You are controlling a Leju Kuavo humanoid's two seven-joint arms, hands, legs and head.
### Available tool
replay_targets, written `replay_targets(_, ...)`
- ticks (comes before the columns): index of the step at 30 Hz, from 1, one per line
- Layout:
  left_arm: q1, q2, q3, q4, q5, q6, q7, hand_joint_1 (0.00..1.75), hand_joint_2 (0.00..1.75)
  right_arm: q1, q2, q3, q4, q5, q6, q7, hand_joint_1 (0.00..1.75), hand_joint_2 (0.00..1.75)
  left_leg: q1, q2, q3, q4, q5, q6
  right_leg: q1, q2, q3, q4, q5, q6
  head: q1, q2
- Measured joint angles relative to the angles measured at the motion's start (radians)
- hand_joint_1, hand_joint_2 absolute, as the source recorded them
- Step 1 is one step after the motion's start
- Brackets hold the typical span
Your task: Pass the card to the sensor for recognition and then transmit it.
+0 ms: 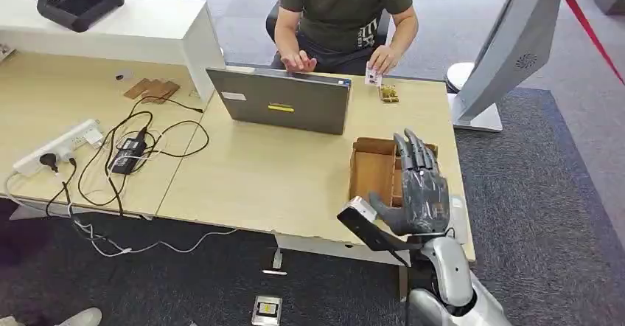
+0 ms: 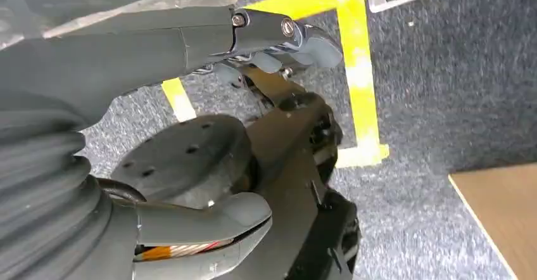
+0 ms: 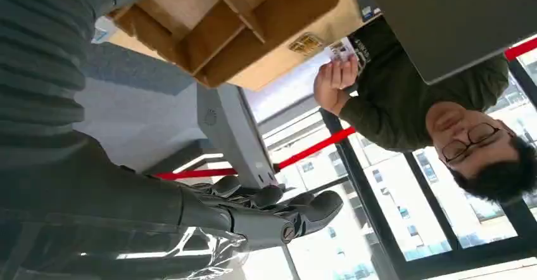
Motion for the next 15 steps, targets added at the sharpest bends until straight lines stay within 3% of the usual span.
replay_targets(6,0.022,0.007,0.009,0.0,0.012,0.017,-0.033,0.0,1.75,0.12,-0.003,-0.027,-0.01,0.097,-0.005,-0.03,0.0,1.75,0.0,0.0,0.0,0.0,-0.001,0.0,0.0,0.0,0.0,0.0,0.0,0.0,0.0,0.0)
replay_targets(12,0.03,0.006,0.018,0.0,0.015,0.023,-0.051,0.0,1.75,0.156,0.011,-0.03,0.033,0.116,0.062,-0.027,0.0,1.75,0.0,0.0,0.0,0.0,0.0,0.0,0.0,0.0,0.0,0.0,0.0,0.0,0.0,0.0)
replay_targets(15,0.034,0.005,0.019,0.0,0.017,0.023,-0.056,0.0,1.75,0.155,0.025,-0.03,0.074,0.107,0.133,-0.005,0.0,1.75,0.0,0.0,0.0,0.0,0.0,0.0,0.0,0.0,0.0,0.0,0.0,0.0,0.0,0.0)
